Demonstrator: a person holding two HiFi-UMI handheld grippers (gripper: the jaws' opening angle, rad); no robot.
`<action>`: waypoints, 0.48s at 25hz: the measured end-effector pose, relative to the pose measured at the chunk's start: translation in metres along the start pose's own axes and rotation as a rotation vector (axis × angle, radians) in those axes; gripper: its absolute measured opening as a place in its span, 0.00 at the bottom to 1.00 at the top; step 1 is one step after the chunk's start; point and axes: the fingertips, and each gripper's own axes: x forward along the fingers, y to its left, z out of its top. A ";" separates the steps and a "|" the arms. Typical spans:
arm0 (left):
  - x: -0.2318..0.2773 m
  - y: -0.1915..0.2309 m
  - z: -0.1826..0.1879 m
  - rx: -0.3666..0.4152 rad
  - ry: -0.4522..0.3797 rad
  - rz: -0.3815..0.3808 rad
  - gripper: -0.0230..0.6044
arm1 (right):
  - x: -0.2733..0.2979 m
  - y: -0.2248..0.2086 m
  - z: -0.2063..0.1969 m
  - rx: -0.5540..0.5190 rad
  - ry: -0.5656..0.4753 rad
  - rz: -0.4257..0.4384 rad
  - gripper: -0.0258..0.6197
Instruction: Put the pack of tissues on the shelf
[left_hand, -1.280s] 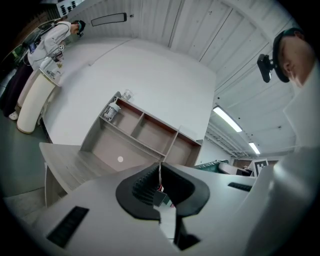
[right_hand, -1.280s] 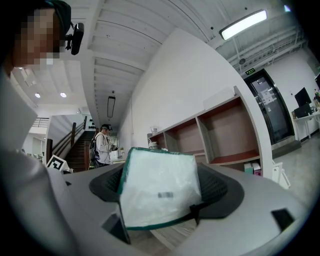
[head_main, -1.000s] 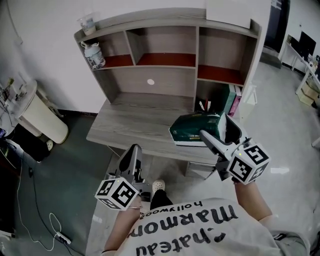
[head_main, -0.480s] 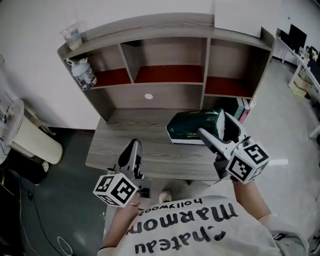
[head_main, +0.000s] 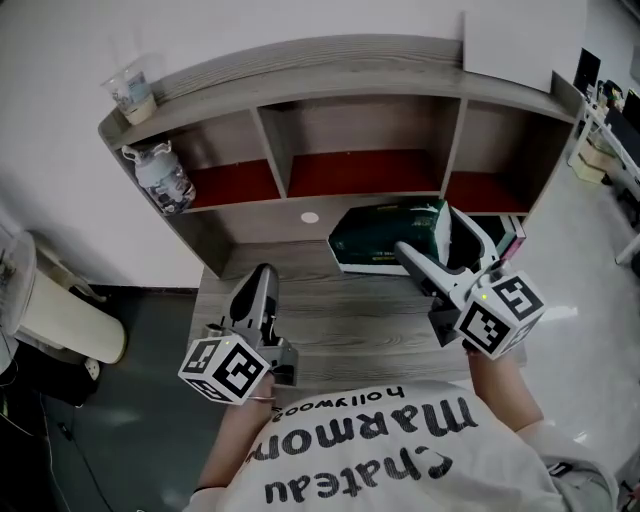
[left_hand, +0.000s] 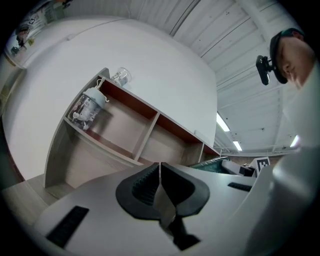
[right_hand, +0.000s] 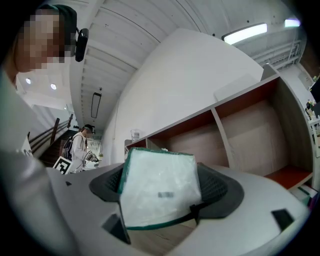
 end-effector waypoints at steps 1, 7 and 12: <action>0.003 0.006 0.004 0.002 -0.003 -0.005 0.08 | 0.006 0.000 0.002 -0.005 -0.006 -0.003 0.71; 0.016 0.038 0.023 0.000 -0.012 -0.017 0.08 | 0.045 0.003 0.013 0.036 -0.042 0.010 0.71; 0.024 0.054 0.032 -0.010 -0.020 -0.030 0.08 | 0.069 0.005 0.025 0.090 -0.089 0.038 0.71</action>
